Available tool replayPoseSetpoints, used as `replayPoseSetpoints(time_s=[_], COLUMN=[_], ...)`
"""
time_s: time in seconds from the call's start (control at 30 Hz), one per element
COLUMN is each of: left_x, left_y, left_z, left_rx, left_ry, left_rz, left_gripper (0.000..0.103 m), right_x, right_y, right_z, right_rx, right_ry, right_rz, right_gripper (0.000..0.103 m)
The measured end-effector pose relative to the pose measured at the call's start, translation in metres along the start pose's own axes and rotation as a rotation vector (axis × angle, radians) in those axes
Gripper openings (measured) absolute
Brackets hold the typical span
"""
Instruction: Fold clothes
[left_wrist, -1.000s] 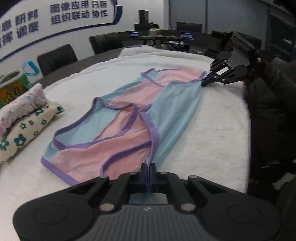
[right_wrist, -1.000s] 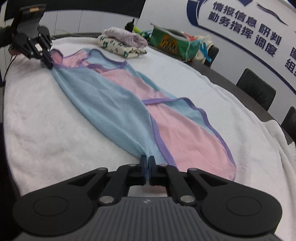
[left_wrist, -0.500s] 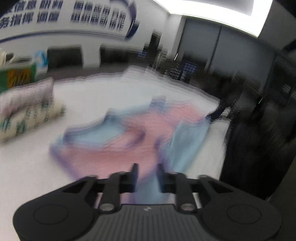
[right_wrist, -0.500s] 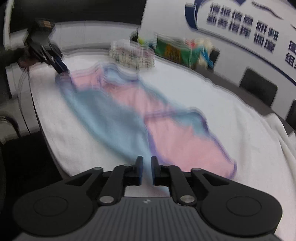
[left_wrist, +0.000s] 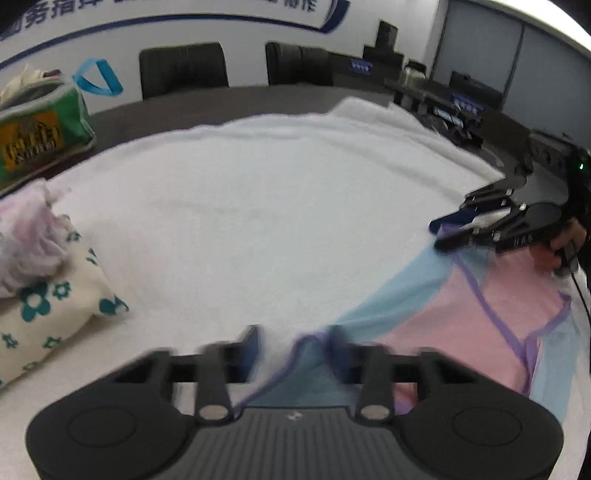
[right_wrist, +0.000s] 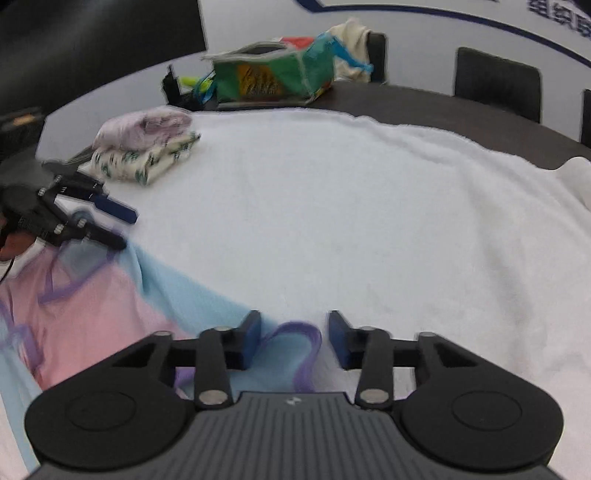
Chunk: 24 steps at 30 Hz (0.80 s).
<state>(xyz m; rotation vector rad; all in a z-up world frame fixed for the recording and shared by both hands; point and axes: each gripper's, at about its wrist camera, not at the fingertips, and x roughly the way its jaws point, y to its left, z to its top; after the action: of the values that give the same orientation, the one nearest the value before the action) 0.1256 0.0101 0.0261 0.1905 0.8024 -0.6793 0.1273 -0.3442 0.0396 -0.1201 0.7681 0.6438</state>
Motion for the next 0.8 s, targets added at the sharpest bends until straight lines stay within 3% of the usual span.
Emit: replayPoseSetpoints(time_s=[0.03, 0.1, 0.2, 0.3, 0.37, 0.47, 0.53, 0.57, 0.63, 0.8], left_x=[-0.006, -0.022, -0.060, -0.091, -0.092, -0.091, -0.090, -0.091, -0.090, -0.073], left_y=[0.000, -0.001, -0.022, -0.071, -0.083, -0.099, -0.110, -0.108, -0.099, -0.096], left_z=[-0.002, -0.007, -0.018, -0.050, -0.064, -0.083, -0.096, -0.093, -0.079, -0.054], left_rx=[0.025, 0.037, 0.119, 0.322, 0.362, 0.408, 0.439, 0.417, 0.356, 0.303], left_ry=[-0.012, -0.072, -0.193, -0.259, -0.238, -0.197, -0.170, -0.178, -0.211, -0.225], left_rz=[-0.029, -0.060, -0.027, 0.030, 0.022, 0.002, -0.011, 0.007, 0.032, 0.017], left_gripper=[0.004, 0.004, 0.003, 0.004, 0.013, 0.016, 0.022, 0.033, 0.042, 0.042], right_x=[0.002, -0.020, -0.054, -0.089, -0.098, -0.098, -0.106, -0.113, -0.129, -0.115], right_y=[-0.003, 0.001, 0.025, 0.059, 0.082, 0.101, 0.105, 0.104, 0.090, 0.062], right_z=[-0.003, -0.014, -0.027, -0.046, -0.070, -0.098, -0.108, -0.111, -0.113, -0.113], right_rx=[-0.009, -0.058, -0.170, -0.282, -0.334, -0.345, -0.286, -0.234, -0.072, 0.202], right_ry=[0.011, -0.054, -0.174, -0.260, -0.228, -0.154, -0.188, -0.229, -0.323, -0.371], right_rz=[0.015, 0.044, -0.015, -0.096, -0.151, -0.186, -0.220, -0.236, -0.239, -0.268], right_gripper=[0.002, 0.003, 0.003, 0.003, 0.003, 0.016, 0.039, 0.041, 0.044, 0.045])
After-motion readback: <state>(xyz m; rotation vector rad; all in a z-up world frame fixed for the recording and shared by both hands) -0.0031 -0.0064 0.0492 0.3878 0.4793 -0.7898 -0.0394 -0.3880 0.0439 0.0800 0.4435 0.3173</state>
